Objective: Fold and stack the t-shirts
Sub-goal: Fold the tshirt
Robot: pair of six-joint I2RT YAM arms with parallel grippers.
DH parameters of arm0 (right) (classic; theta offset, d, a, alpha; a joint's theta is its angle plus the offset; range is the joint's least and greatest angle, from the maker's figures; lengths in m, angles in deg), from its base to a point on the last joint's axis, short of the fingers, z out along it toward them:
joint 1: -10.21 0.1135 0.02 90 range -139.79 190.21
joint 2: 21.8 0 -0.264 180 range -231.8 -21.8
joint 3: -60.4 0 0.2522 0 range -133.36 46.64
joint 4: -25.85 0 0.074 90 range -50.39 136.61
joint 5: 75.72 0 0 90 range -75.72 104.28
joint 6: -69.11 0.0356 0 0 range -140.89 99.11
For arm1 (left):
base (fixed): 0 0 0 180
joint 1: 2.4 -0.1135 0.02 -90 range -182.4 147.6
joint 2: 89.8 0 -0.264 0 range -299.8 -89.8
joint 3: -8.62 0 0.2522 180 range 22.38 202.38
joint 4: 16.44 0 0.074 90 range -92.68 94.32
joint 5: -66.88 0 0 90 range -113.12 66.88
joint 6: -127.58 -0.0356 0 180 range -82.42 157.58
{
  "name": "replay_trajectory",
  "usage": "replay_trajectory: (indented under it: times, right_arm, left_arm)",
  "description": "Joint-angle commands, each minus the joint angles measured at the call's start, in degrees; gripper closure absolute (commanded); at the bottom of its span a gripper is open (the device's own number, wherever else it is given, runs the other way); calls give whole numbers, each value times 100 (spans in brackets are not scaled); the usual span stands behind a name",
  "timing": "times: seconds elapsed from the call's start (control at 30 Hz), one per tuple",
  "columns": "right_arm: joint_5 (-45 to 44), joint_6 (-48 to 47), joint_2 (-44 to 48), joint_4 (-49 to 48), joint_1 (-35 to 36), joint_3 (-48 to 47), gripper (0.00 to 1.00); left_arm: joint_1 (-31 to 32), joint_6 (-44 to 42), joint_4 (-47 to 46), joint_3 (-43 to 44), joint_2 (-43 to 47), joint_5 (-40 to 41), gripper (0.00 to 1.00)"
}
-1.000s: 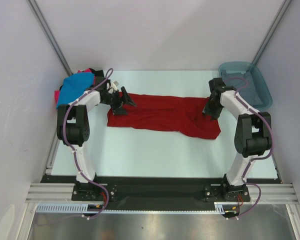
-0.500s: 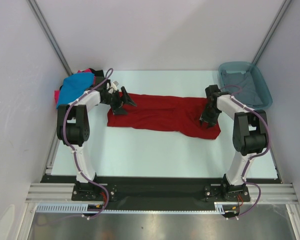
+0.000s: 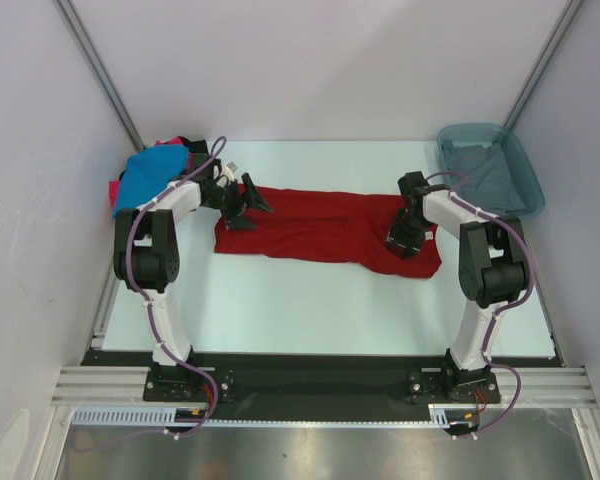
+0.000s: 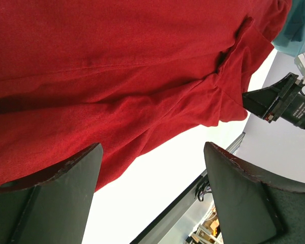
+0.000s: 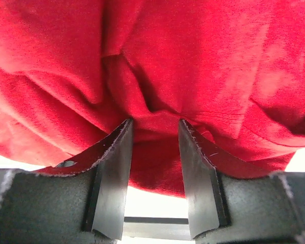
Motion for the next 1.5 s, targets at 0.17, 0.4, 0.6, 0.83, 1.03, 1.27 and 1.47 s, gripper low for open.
replay_trajectory:
  times: [0.17,0.4,0.6,0.83,1.03,1.27,1.47]
  right_arm:
    - [257,70,306,-182,22,-243,53]
    - [257,176,516,-200,57,-243,53]
    - [432,132,394,-226,101,-313,53]
    - [477,106,7,-200,242,-331,54]
    - [152,88,-63,-174,269,-357,55]
    - [-121,35,-168,2,225,-410,55]
    - [-359,53,-327,55,198,-410,76]
  left_arm:
    - [-15,43,-115,94,144,-21,13]
    - [-15,34,-124,94,144,-56,13]
    - [-15,43,-141,76,118,-65,13]
    - [-15,69,-150,76,100,-118,13]
    - [-15,43,-124,67,109,-118,13]
    - [-15,43,-115,103,83,-118,13]
    - [-15,43,-115,94,74,-135,12]
